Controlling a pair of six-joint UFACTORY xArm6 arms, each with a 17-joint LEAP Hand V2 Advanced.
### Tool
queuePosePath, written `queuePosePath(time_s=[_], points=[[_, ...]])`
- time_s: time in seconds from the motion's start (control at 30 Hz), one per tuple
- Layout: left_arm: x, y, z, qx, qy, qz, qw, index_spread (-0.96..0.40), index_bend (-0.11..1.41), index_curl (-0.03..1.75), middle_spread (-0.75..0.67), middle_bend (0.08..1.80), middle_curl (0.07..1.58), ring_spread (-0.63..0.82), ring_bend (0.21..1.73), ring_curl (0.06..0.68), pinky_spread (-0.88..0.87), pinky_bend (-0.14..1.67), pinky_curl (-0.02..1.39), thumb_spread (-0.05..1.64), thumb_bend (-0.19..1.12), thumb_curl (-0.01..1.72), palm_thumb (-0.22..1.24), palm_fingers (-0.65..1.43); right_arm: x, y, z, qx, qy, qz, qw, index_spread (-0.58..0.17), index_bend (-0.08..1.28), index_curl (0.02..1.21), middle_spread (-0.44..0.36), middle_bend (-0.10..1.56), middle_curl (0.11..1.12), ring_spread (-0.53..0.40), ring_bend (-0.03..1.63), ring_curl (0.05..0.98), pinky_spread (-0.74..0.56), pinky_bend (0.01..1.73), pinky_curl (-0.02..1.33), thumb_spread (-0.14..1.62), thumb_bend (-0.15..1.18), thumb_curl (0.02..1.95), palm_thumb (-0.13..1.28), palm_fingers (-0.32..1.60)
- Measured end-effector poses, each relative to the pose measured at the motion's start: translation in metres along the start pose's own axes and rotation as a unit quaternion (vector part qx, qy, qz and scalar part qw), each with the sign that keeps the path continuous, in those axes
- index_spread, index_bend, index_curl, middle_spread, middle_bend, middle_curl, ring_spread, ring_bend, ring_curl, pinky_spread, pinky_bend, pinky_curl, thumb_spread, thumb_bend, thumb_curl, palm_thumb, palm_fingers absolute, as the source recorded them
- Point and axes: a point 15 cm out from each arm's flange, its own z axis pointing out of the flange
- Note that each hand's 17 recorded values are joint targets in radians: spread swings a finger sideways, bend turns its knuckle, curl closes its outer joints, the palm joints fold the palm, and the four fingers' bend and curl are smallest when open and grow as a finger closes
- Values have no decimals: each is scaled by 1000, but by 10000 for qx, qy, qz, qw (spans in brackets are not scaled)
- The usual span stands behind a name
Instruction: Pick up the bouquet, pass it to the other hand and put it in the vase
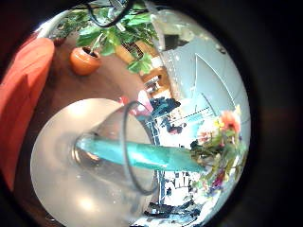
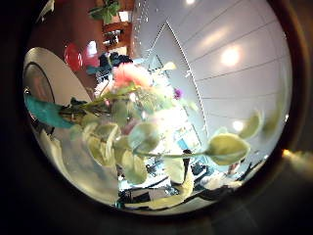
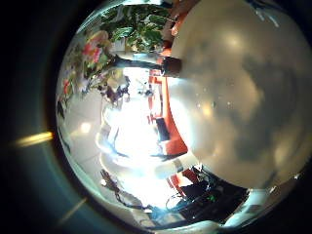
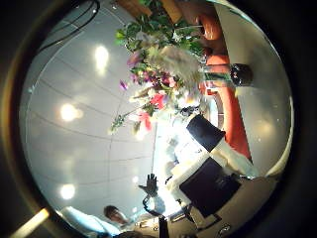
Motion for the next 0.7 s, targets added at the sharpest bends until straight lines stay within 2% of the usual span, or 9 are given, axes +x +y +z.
queuePosePath(time_s=[0.13, 0.3, 0.47, 0.57, 0.7], points=[[-3, 3, -33, 146, -17, -48, 9999, 129, 85, 438, 567, 164, 373, 566, 557, 168, 574, 153, 528, 850, -36, 382, 25, -231, -1, 2, 6, -79, 9, 11, 10000, -257, 186, 355, 53, 191, 352, 123, 490, 225, 428, 489, 228, 1070, -21, 498, 736, 289], [22, 14, -61, 170, 20, 51, 9998, 132, 107, 343, 569, 162, 323, 577, 518, 164, 587, 161, 440, 852, -34, 364, 28, -194, 0, 4, 7, -109, 16, 21, 9999, -261, 185, 361, 46, 189, 348, 112, 483, 226, 430, 478, 226, 1070, -21, 498, 736, 297], [37, 38, -90, 74, -413, 46, 9991, 135, 127, 300, 565, 162, 290, 581, 486, 163, 586, 167, 389, 857, -31, 353, 36, -167, -2, 5, 7, -140, 15, -20, 9999, -261, 182, 362, 44, 190, 346, 107, 481, 227, 431, 473, 225, 1068, -18, 500, 745, 300], [42, 59, -102, -46, -761, -37, 9971, 141, 136, 281, 564, 164, 274, 589, 468, 162, 584, 168, 361, 860, -31, 348, 43, -152, -3, 5, 7, -146, 13, -67, 9999, -263, 185, 364, 44, 190, 345, 106, 478, 227, 431, 469, 225, 1066, -20, 502, 747, 303], [43, 85, -99, -148, -945, -206, 9952, 151, 141, 265, 562, 162, 254, 601, 458, 164, 581, 173, 335, 869, -32, 343, 47, -138, -2, 7, 5, -179, 53, -88, 9998, -262, 182, 365, 44, 195, 347, 106, 477, 226, 431, 460, 223, 1063, -19, 504, 755, 313]])
